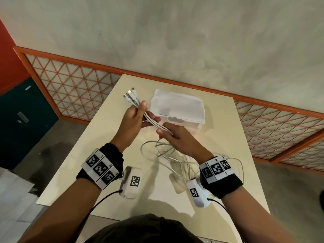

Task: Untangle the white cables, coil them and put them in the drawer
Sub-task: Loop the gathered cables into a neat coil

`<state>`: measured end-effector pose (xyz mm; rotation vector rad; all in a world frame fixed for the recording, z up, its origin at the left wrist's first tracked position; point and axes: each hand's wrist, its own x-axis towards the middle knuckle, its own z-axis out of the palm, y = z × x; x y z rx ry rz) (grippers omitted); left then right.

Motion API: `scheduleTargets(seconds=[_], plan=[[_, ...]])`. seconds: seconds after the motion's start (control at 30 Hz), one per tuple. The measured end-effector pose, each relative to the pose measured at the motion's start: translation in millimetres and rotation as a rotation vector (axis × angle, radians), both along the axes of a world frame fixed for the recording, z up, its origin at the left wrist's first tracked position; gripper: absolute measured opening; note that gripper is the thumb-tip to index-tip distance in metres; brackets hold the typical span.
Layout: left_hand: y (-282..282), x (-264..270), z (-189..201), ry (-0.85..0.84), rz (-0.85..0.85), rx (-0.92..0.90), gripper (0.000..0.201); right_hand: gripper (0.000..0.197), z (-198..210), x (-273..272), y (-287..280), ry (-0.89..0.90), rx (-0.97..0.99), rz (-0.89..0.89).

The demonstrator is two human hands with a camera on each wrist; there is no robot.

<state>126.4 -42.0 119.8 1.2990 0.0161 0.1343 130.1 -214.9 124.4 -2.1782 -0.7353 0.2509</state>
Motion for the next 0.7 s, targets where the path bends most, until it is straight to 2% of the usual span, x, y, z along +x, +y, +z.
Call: scheduleTargets(seconds=[0.03,0.1,0.17,0.27,0.33,0.37,0.4,0.43,0.5,0.57,0.7], plan=[[2.5,0.7,-3.0,0.058,0.045,0.059,0.033,0.025,0.9,0.2,0.3,-0.080,-0.033,-0.009],[7.9,0.9,-8.1,0.191,0.082,0.243,0.039,0.038,3.9,-1.6,1.9,-0.128,-0.021,-0.061],[13.4,-1.8,-8.4,0.352,-0.045,0.492,0.051,0.048,6.5,-1.4,2.4,-0.123,0.027,-0.155],[15.5,-10.5,-8.4,0.543,-0.289,0.950,0.069,0.054,10.1,2.2,2.1,-0.165,-0.022,-0.243],[16.2,-10.2,-14.8,0.481,-0.236,1.272,0.063,0.055,11.9,4.1,3.1,-0.138,-0.063,-0.252],[16.4,-8.9,-18.0,0.373,-0.161,1.335,0.057,0.053,12.0,5.1,3.2,-0.117,-0.080,-0.250],[16.7,-7.5,-20.1,0.251,-0.126,1.268,0.051,0.051,12.3,5.9,3.7,-0.101,-0.088,-0.248],[15.1,-7.6,-17.8,0.168,-0.146,1.096,0.050,0.050,13.0,6.6,4.4,-0.087,-0.085,-0.244],[6.5,-13.0,-5.8,0.139,-0.296,0.732,0.061,0.048,15.5,7.5,5.4,-0.051,-0.065,-0.214],[-4.7,-17.6,0.8,0.136,-0.385,0.619,0.072,0.047,20.0,7.4,7.0,-0.007,-0.056,-0.169],[-14.6,-20.7,4.2,0.105,-0.306,0.470,0.052,0.055,24.5,6.4,2.1,0.121,0.058,-0.182]])
